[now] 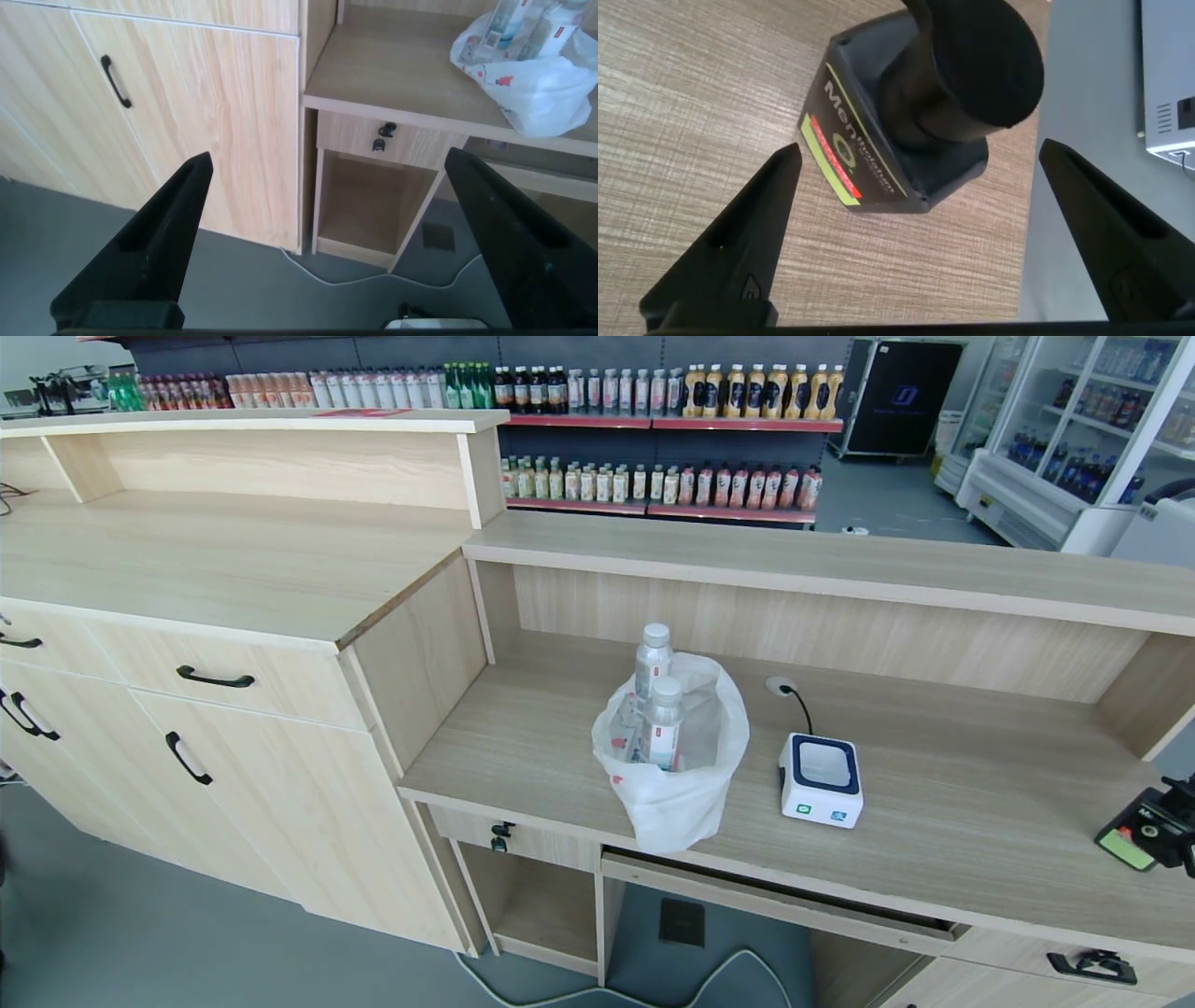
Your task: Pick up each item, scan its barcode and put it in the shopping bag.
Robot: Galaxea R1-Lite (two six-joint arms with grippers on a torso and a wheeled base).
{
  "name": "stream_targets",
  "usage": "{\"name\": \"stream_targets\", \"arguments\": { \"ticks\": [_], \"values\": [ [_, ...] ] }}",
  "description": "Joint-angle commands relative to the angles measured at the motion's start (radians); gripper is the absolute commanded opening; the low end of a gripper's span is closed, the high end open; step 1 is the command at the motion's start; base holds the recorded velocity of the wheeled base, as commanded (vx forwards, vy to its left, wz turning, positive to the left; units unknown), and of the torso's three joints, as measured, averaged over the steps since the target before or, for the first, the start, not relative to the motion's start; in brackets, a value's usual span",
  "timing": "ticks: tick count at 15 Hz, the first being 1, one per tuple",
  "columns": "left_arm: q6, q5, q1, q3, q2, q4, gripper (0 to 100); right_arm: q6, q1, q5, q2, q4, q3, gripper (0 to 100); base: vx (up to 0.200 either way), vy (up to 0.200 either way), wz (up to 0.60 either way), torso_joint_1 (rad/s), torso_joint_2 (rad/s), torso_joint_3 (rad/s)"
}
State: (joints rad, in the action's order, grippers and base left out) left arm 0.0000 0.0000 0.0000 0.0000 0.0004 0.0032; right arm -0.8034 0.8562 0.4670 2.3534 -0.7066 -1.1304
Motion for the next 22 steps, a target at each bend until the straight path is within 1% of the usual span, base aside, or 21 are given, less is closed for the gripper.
{"name": "stream_targets", "arguments": {
  "ticks": [1,11,12,18,19,20,21,22],
  "values": [
    [0.000,0.000,0.000,0.000,0.000,0.000,100,0.000,-0.008,-0.001,0.003,-0.001,-0.003,100,0.000,0.000,0.00,0.000,0.00,0.000],
    [0.000,0.000,0.000,0.000,0.000,0.000,100,0.013,-0.071,-0.001,0.032,-0.004,-0.012,100,0.000,0.000,0.00,0.000,0.00,0.000],
    [0.000,0.000,0.000,0.000,0.000,0.000,100,0.010,-0.074,-0.001,0.032,-0.005,-0.009,0,0.000,0.000,0.00,0.000,0.00,0.000],
    [0.000,0.000,0.000,0.000,0.000,0.000,100,0.004,-0.075,-0.002,0.035,-0.008,-0.006,0,0.000,0.000,0.00,0.000,0.00,0.000],
    [0.000,0.000,0.000,0.000,0.000,0.000,100,-0.008,-0.075,-0.002,0.029,-0.028,-0.011,0,0.000,0.000,0.00,0.000,0.00,0.000],
    [0.000,0.000,0.000,0.000,0.000,0.000,100,-0.040,-0.077,-0.007,0.020,-0.060,-0.011,0,0.000,0.000,0.00,0.000,0.00,0.000],
    [0.000,0.000,0.000,0.000,0.000,0.000,100,-0.109,-0.082,-0.007,-0.014,-0.085,-0.009,0,0.000,0.000,0.00,0.000,0.00,0.000],
    [0.000,0.000,0.000,0.000,0.000,0.000,100,-0.191,-0.086,-0.007,-0.085,-0.082,0.006,0,0.000,0.000,0.00,0.000,0.00,0.000]
  ]
}}
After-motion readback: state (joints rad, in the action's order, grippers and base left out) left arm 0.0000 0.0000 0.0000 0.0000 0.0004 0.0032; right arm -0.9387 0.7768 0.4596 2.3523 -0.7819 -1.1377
